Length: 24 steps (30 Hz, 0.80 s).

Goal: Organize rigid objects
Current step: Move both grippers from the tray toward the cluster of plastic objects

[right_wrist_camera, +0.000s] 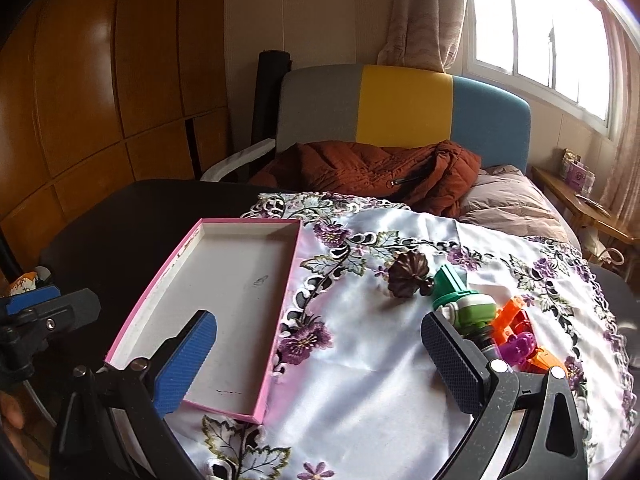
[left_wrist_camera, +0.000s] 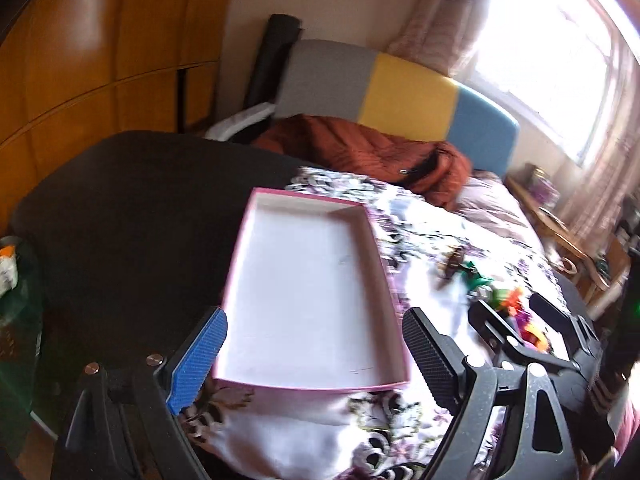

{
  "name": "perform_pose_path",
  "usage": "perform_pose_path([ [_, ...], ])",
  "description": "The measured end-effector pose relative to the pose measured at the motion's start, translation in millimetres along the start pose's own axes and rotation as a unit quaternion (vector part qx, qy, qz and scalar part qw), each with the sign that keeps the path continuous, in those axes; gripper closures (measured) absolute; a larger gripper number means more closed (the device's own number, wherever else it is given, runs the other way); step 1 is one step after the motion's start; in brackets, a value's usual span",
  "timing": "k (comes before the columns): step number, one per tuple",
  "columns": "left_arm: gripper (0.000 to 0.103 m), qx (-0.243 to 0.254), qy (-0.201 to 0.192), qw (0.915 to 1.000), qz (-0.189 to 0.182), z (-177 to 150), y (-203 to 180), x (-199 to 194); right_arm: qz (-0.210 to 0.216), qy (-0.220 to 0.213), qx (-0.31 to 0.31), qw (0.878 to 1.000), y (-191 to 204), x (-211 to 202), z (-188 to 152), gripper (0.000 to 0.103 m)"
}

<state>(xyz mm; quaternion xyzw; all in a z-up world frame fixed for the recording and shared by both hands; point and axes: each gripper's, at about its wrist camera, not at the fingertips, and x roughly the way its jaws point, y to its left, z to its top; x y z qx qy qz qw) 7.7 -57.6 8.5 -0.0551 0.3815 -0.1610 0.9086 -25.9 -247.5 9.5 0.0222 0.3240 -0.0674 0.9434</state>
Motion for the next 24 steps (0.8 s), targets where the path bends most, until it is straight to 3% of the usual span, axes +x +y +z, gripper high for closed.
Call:
perform_pose_path([
  [8,0.018,0.067,0.012,0.9973,0.026,2,-35,14,-0.022,-0.012,0.015,1.000,-64,-5,17,0.000],
  [12,0.027,0.096,0.024,0.9944,0.038,-1,-47,26,-0.050,-0.009,0.031,0.998,-104,-2,24,0.000],
  [16,0.027,0.119,0.039,0.9916,0.031,-6,-58,36,-0.091,-0.010,0.045,0.995,-146,4,21,0.000],
  [20,0.027,0.136,0.056,0.9888,0.022,-10,-70,48,-0.112,-0.004,0.108,0.988,-193,14,5,0.000],
  [24,0.027,0.158,0.071,0.9848,0.010,-14,-85,61,-0.092,0.004,0.221,0.971,-237,17,-3,0.000],
])
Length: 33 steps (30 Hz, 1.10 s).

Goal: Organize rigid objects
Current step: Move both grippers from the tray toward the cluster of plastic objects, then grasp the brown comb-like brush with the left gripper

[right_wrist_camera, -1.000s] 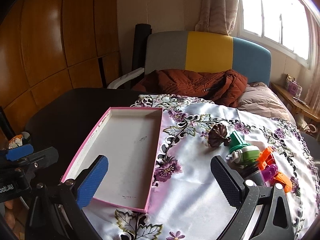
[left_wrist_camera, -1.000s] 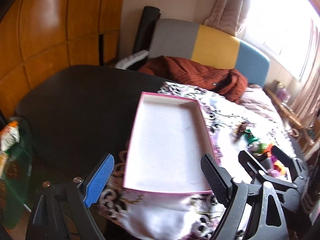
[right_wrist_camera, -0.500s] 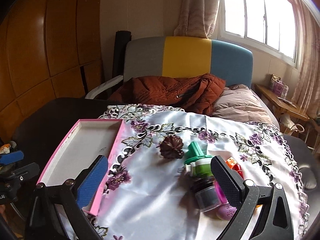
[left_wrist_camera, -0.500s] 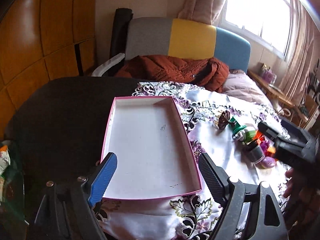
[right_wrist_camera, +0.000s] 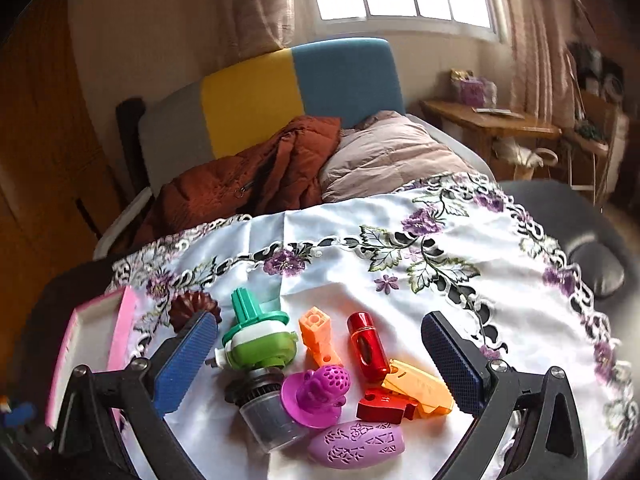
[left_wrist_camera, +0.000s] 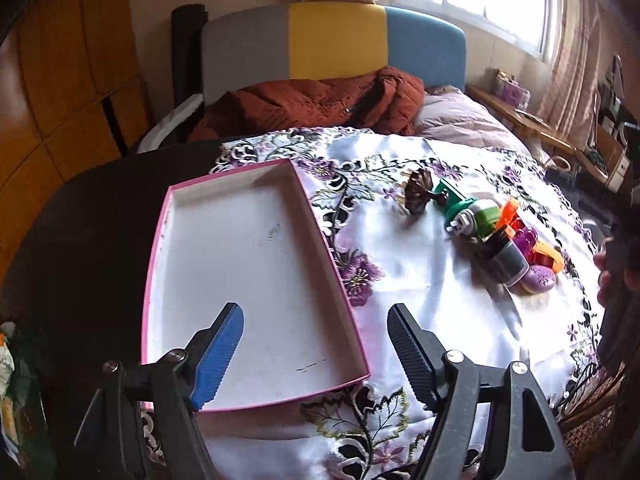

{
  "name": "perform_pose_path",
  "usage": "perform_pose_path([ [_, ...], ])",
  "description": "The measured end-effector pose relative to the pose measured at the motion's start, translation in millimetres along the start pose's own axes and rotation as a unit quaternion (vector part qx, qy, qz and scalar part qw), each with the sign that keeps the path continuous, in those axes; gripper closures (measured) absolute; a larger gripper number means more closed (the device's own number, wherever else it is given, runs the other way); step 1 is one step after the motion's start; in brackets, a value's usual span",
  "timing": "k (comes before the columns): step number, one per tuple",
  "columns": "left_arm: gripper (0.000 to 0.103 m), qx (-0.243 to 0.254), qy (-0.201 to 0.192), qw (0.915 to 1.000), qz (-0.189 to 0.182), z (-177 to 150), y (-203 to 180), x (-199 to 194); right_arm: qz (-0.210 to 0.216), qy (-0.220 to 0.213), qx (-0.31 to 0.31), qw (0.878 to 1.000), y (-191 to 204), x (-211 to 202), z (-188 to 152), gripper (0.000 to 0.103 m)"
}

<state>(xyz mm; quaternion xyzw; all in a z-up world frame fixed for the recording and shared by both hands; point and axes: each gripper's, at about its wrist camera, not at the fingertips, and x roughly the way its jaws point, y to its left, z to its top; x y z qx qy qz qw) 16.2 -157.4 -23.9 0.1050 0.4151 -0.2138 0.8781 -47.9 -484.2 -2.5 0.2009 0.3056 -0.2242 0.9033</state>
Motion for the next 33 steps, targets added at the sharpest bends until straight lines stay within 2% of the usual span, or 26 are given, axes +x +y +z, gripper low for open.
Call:
perform_pose_path([
  [3,0.027,0.001,0.005,0.9994,-0.034,6,-9,8,0.005,0.003,0.051,0.999,-18,-1,1,0.000],
  [6,0.020,0.000,0.003,0.9970,-0.077,16,-20,15,0.010,0.010,0.090,0.996,-31,0,2,0.000],
  [8,0.019,0.013,-0.004,0.9955,-0.094,25,-30,19,0.016,0.019,0.109,0.994,-37,2,1,0.000],
  [12,0.019,0.024,0.014,0.9905,-0.134,46,-48,41,0.022,0.033,0.130,0.991,-46,7,1,0.000],
  [14,0.017,0.031,0.022,0.9906,-0.132,55,-54,53,0.025,0.036,0.135,0.990,-47,8,1,0.000],
  [16,0.006,0.028,0.034,0.9907,-0.129,64,-57,68,0.027,0.037,0.136,0.990,-48,9,2,0.000],
  [18,0.002,0.026,0.047,0.9892,-0.136,74,-61,82,0.032,0.041,0.135,0.989,-48,11,2,0.000],
  [26,0.006,-0.003,0.078,0.9866,-0.143,117,-76,134,0.044,0.047,0.117,0.991,-40,13,2,0.000],
  [30,0.011,-0.018,0.091,0.9862,-0.137,133,-83,160,0.043,0.050,0.109,0.992,-38,14,2,0.000],
  [33,0.018,-0.026,0.103,0.9853,-0.134,141,-89,177,0.037,0.050,0.110,0.992,-39,15,2,0.000],
])
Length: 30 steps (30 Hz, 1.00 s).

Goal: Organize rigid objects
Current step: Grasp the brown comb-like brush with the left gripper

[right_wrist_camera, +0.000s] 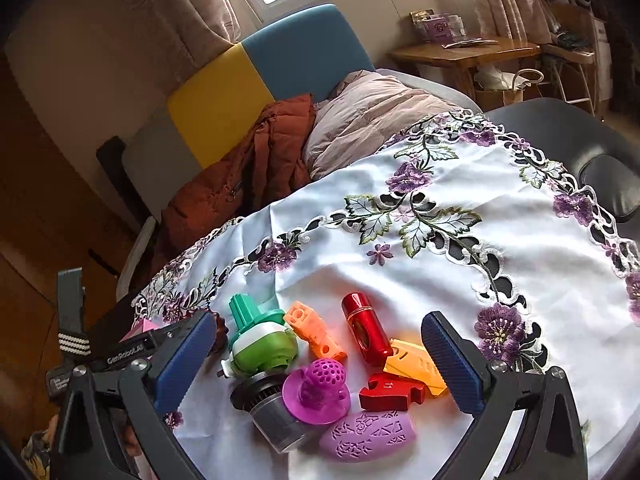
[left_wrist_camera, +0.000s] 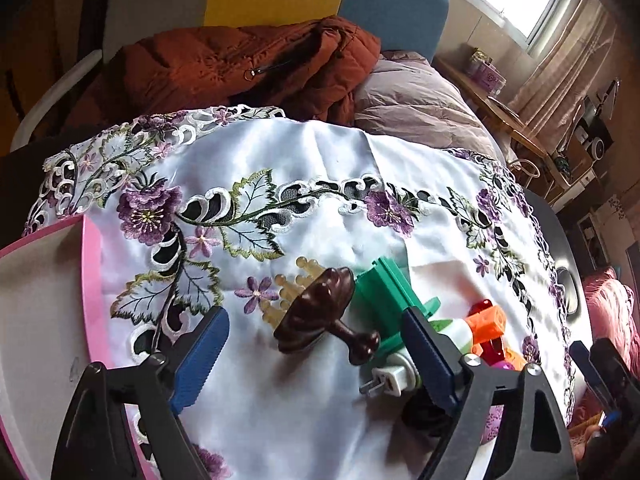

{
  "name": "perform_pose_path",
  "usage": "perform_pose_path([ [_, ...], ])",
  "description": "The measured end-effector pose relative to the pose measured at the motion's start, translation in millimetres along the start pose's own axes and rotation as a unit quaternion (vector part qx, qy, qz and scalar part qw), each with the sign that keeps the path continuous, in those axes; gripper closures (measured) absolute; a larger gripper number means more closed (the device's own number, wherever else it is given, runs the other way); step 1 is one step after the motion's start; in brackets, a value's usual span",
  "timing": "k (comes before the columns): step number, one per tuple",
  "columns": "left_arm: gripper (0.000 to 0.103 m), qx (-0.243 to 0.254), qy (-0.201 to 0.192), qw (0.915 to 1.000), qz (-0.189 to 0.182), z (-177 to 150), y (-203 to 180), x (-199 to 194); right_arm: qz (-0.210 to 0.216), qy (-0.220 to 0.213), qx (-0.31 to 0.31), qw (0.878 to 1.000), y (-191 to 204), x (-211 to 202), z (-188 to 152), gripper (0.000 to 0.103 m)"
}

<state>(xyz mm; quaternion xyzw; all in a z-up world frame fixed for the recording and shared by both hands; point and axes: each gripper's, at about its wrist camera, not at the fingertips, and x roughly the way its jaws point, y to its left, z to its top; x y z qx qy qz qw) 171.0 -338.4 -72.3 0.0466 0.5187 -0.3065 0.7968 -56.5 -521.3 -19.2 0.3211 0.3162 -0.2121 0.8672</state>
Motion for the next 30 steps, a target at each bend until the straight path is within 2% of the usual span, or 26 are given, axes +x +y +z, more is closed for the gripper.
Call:
perform_pose_path([
  [3,0.023,-0.002,0.008,0.9999,0.008,7,-1,15,-0.004,-0.003,0.006,1.000,-3,-1,1,0.000],
  [7,0.044,-0.015,0.044,0.9989,0.010,8,4,38,-0.007,-0.003,0.016,1.000,-7,1,2,0.000],
  [11,0.059,-0.013,0.033,0.9994,-0.006,-1,7,36,-0.015,-0.010,0.031,0.999,-14,-1,4,0.000],
  [15,0.059,0.006,0.012,0.9999,0.002,-16,3,12,-0.017,-0.010,0.082,0.996,-35,-2,7,0.001],
  [19,0.059,0.007,-0.013,0.9999,-0.001,-37,4,-19,-0.003,0.012,0.131,0.991,-53,4,6,0.002],
  [24,0.059,0.006,-0.047,0.9988,-0.011,-63,12,-64,0.012,0.053,0.093,0.994,-36,18,1,0.009],
  [25,0.059,0.007,-0.053,0.9985,-0.009,-67,14,-72,0.018,0.061,0.081,0.995,-31,21,0,0.014],
  [28,0.059,0.000,-0.070,0.9975,-0.015,-81,28,-97,0.047,0.087,0.035,0.994,-11,28,-6,0.039],
  [30,0.059,-0.003,-0.078,0.9968,-0.016,-90,37,-109,0.080,0.109,-0.006,0.991,8,32,-14,0.043],
])
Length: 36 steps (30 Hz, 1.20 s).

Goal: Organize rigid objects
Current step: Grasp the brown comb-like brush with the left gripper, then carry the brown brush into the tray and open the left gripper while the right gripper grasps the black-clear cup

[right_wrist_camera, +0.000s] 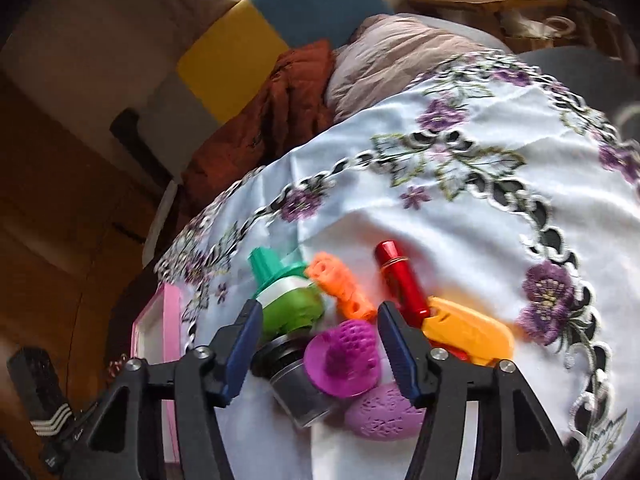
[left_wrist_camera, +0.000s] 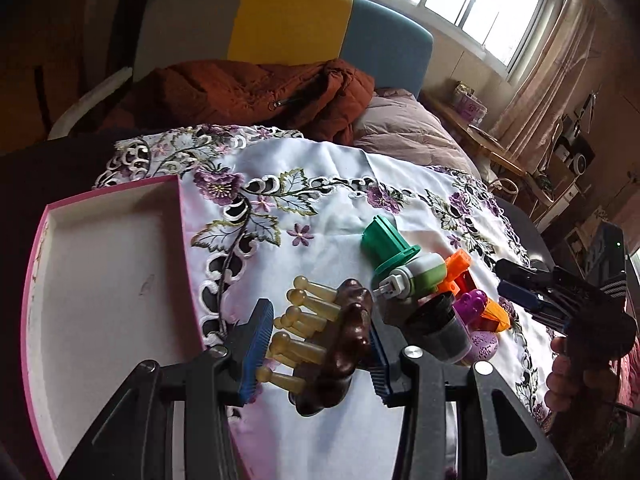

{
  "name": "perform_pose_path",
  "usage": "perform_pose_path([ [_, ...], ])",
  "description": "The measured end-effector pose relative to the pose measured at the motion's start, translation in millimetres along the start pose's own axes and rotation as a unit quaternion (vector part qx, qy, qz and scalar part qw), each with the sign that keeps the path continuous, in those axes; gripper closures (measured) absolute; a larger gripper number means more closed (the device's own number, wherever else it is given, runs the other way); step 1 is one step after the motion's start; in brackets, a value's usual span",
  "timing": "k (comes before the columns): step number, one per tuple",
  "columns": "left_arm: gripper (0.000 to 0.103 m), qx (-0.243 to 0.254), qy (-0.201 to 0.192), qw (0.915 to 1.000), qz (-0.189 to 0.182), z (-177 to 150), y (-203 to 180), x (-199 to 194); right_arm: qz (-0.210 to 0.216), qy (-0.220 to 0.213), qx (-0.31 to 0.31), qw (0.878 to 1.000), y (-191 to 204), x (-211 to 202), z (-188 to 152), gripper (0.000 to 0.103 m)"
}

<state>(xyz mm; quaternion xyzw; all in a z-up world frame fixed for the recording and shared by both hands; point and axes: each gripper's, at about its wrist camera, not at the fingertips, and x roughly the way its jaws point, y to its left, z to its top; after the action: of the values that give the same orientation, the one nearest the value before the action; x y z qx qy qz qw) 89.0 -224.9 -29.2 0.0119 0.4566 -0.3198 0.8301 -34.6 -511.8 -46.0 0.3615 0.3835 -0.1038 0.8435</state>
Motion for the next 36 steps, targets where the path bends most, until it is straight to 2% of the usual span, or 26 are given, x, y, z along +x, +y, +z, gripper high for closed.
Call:
perform_pose_path([
  [2,0.059,-0.005,-0.012,0.9999,0.002,-7,12,-16,0.011,0.017,-0.060,0.998,25,7,-10,0.043],
  [4,0.059,-0.017,-0.019,0.9997,0.003,-12,27,-29,0.005,0.030,-0.124,0.992,48,14,-23,0.043],
  [7,0.059,-0.037,-0.030,0.9988,0.015,-21,55,-47,-0.049,0.055,-0.195,0.978,68,32,-41,0.043],
  [12,0.059,-0.073,-0.038,0.9958,0.039,-37,103,-61,-0.124,0.084,-0.282,0.948,79,57,-58,0.044],
  [14,0.059,-0.083,-0.040,0.9946,0.048,-42,121,-65,-0.138,0.102,-0.299,0.939,78,67,-62,0.059],
  [17,0.059,-0.093,-0.041,0.9932,0.058,-46,145,-67,-0.154,0.104,-0.333,0.924,84,73,-73,0.059],
  [19,0.059,-0.099,-0.045,0.9923,0.060,-44,161,-68,-0.146,0.107,-0.324,0.929,83,72,-71,0.059],
  [22,0.059,-0.102,-0.048,0.9912,0.069,-36,181,-67,-0.126,0.124,-0.284,0.942,73,73,-64,0.059],
  [25,0.059,-0.100,-0.047,0.9912,0.073,-24,194,-60,-0.138,0.141,-0.281,0.939,71,83,-69,0.060],
  [30,0.059,-0.071,-0.044,0.9934,0.078,3,197,-43,-0.150,0.129,-0.291,0.936,74,84,-71,0.060],
  [36,0.059,-0.056,-0.023,0.9926,0.105,30,206,-5,-0.160,0.121,-0.293,0.935,73,83,-68,0.060],
])
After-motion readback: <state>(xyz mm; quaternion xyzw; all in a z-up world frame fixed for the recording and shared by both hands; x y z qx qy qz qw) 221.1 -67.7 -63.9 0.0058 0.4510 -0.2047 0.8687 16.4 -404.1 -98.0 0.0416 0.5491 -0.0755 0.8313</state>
